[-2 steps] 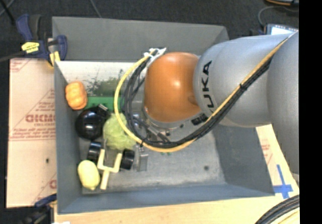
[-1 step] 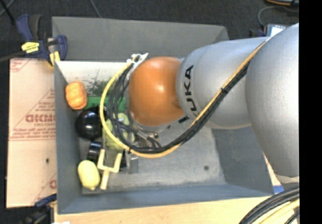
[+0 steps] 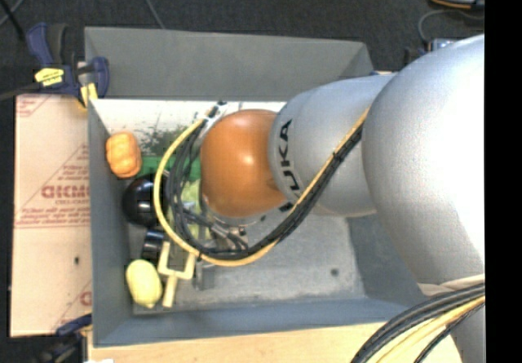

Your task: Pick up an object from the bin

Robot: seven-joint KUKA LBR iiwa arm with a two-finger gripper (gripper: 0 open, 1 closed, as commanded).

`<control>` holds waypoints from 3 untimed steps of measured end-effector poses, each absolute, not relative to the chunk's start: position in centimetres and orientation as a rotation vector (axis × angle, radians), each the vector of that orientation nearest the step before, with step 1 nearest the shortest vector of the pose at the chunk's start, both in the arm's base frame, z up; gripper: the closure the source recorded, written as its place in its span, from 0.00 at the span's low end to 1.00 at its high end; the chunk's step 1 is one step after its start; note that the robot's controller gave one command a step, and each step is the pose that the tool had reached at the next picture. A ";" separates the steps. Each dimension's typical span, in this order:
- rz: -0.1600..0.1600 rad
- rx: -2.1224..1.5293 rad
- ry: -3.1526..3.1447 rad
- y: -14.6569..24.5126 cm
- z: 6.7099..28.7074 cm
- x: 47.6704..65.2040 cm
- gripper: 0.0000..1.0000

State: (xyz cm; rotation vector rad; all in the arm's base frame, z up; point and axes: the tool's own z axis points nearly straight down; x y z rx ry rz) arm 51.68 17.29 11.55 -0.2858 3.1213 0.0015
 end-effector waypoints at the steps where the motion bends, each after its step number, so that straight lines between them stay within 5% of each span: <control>1: 0.002 -0.748 3.048 16.6 7.0 50.5 1.00; 3: 0.003 -0.745 3.047 16.6 7.1 50.6 1.00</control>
Offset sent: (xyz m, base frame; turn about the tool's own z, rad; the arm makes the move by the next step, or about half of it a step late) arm 0.0000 0.0000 0.0000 0.0000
